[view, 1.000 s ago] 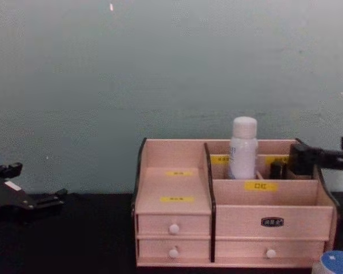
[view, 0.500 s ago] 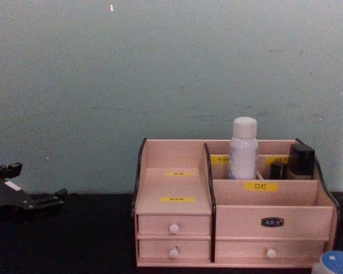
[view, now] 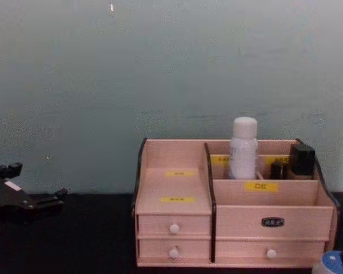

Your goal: Pick up the facial cleanser and watermelon frost from the table and place them into the tiered storage box.

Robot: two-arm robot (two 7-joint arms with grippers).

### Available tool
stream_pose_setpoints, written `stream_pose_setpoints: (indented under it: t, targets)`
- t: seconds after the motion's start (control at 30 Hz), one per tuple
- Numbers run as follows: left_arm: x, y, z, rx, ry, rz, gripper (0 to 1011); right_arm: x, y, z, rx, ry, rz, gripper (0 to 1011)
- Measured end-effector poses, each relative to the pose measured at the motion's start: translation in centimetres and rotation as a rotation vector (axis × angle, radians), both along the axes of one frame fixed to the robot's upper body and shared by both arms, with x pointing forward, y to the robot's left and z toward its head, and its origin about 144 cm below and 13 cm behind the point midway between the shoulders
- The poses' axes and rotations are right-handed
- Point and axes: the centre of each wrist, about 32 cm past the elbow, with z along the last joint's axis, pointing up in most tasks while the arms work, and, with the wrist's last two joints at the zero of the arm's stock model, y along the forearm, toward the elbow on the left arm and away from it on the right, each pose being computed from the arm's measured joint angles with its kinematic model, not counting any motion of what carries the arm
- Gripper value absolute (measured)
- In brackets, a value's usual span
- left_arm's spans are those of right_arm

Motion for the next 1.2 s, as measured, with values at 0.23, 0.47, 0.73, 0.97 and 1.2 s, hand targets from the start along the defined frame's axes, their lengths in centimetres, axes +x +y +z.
stream_pose_setpoints:
  t: [0.23, 0.47, 0.73, 0.97, 1.2]
  targets:
    - [0.0, 0.0, 0.0, 0.000, 0.000, 0.000, 1001, 0.6, 0.3, -0.7, -0.021, 0.029, 0.003, 1000]
    - [0.0, 0.0, 0.0, 0.000, 0.000, 0.000, 1001, 1.0, 0.4, -1.2, -0.024, 0.048, 0.004, 1000]
    - [0.0, 0.0, 0.0, 0.000, 0.000, 0.000, 1001, 1.5, 0.6, -1.5, -0.025, 0.057, 0.008, 1000]
    - [0.0, 0.0, 0.0, 0.000, 0.000, 0.000, 1001, 1.9, 0.8, -1.8, -0.027, 0.063, 0.009, 1000]
    - [0.0, 0.0, 0.0, 0.000, 0.000, 0.000, 1001, 2.1, 0.8, -2.0, -0.030, 0.065, 0.008, 1000]
